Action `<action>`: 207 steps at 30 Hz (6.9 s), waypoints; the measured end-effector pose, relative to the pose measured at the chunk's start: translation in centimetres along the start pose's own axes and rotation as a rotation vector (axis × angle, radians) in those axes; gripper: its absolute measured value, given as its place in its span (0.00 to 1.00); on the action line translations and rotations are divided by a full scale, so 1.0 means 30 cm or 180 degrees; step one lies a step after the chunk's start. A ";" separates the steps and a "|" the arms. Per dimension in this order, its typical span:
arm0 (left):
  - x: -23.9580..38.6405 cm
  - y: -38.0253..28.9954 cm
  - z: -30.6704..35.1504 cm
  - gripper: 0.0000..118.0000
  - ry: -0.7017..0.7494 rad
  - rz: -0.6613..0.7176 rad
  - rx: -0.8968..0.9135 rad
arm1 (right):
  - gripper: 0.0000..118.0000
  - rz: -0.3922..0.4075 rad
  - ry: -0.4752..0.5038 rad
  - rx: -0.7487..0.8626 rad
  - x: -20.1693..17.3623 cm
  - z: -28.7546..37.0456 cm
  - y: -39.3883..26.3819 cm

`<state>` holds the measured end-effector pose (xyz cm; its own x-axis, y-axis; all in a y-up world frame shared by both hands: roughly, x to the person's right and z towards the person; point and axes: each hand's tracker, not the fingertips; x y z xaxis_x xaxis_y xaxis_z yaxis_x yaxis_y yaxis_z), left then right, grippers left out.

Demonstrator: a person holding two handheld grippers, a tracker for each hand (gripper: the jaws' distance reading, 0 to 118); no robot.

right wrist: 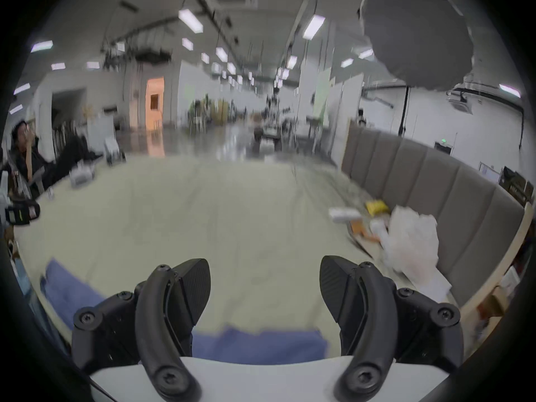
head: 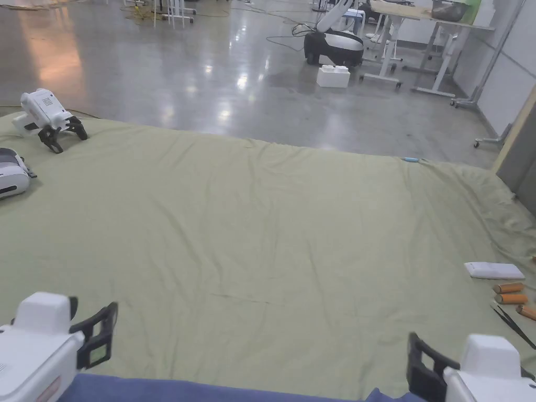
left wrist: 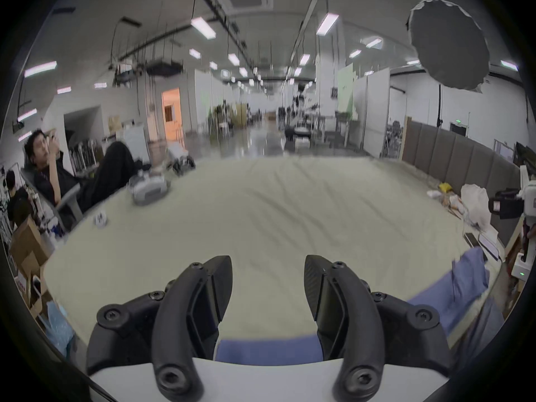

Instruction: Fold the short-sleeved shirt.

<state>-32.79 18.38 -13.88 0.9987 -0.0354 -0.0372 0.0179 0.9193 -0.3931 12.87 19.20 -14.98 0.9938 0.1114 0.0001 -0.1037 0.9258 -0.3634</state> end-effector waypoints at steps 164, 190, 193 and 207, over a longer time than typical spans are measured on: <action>-0.216 -0.230 -0.106 0.60 -0.1412 0.1892 -0.1638 | 0.00 -0.0145 0.0311 0.0007 -0.180 -0.090 -0.118; -0.351 -0.469 -0.229 0.06 -0.2291 0.2297 -0.1861 | 0.00 -0.0076 0.0373 0.0243 -0.222 -0.056 -0.077; -0.394 -0.395 -0.188 0.06 -0.2207 0.2265 -0.1748 | 0.00 -0.0077 0.0376 0.0248 -0.217 -0.059 -0.075; -0.327 0.137 0.118 0.06 -0.0801 0.1198 -0.1583 | 0.00 -0.0137 0.0456 0.0216 -0.211 -0.091 -0.093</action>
<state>-42.35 23.90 -11.89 0.9144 0.4000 -0.0629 -0.2978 0.5590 -0.7738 6.97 14.91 -16.51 0.9925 0.0228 -0.1203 -0.0584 0.9515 -0.3022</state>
